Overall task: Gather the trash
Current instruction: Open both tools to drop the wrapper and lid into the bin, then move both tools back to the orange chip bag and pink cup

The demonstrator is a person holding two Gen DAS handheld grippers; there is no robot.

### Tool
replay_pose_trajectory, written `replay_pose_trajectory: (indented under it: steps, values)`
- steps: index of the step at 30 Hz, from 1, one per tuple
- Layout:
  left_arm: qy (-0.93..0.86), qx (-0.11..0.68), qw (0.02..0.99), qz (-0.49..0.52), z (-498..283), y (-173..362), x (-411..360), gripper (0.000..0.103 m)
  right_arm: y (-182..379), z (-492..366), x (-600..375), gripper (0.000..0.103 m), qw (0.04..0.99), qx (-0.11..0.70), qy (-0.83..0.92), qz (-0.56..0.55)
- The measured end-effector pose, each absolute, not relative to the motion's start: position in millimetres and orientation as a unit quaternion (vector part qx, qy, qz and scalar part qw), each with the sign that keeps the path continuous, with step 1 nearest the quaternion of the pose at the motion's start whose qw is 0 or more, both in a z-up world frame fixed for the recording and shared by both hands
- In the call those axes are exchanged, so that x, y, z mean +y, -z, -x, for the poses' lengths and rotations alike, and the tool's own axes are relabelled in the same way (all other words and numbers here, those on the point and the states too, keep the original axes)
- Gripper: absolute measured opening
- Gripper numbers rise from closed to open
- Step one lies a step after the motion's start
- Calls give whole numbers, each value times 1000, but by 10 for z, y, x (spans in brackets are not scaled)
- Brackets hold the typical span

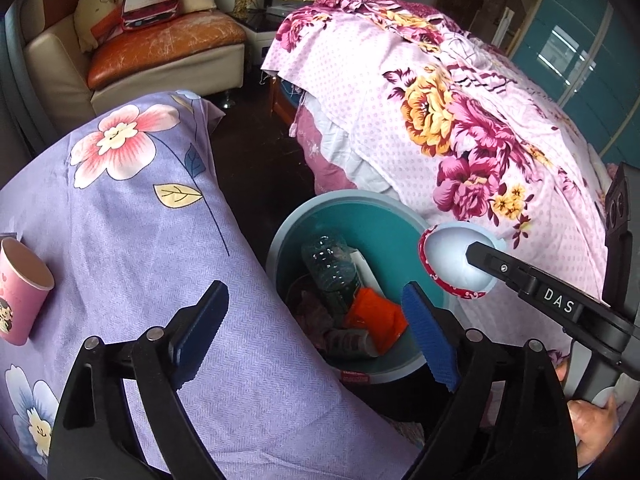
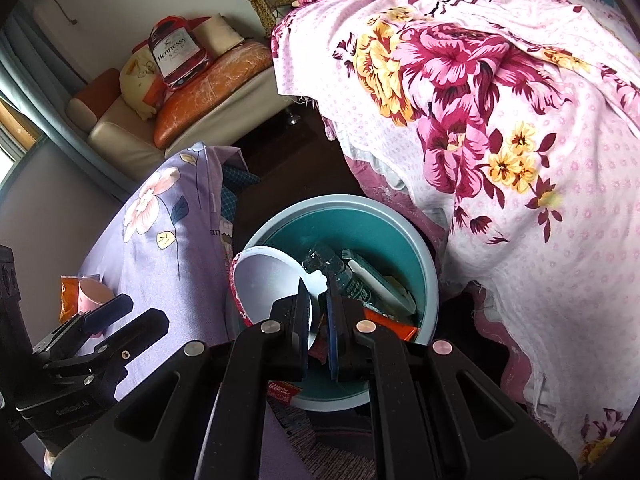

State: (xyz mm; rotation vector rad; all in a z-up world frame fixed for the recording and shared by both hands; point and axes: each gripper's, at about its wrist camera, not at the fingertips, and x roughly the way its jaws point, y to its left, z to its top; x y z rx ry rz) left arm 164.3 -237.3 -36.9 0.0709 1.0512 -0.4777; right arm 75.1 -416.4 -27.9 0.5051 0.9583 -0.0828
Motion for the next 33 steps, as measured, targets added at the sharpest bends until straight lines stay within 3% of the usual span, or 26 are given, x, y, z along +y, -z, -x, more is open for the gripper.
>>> replay_pose_trajectory:
  steps: [4, 6, 8, 9, 23, 33]
  values:
    - [219, 505, 835, -23, -1651, 406, -2292, 91, 290, -779, -4113, 11, 854, 462, 36, -237]
    - [216, 508, 834, -17, -1647, 413, -2249, 91, 296, -794, -4090, 20, 852, 466, 34, -237]
    - [213, 511, 833, -11, -1644, 424, -2198, 92, 294, -797, -4067, 57, 851, 467, 36, -237]
    - [212, 512, 832, -9, -1643, 429, -2168, 92, 285, -796, -4047, 60, 853, 466, 37, -233]
    - [192, 521, 831, 22, -1565, 438, -1724, 92, 249, -822, -3740, 76, 837, 495, 25, -230]
    - [169, 509, 843, 37, -1436, 335, -1227, 92, 185, -841, -3295, 77, 831, 513, 1, -216]
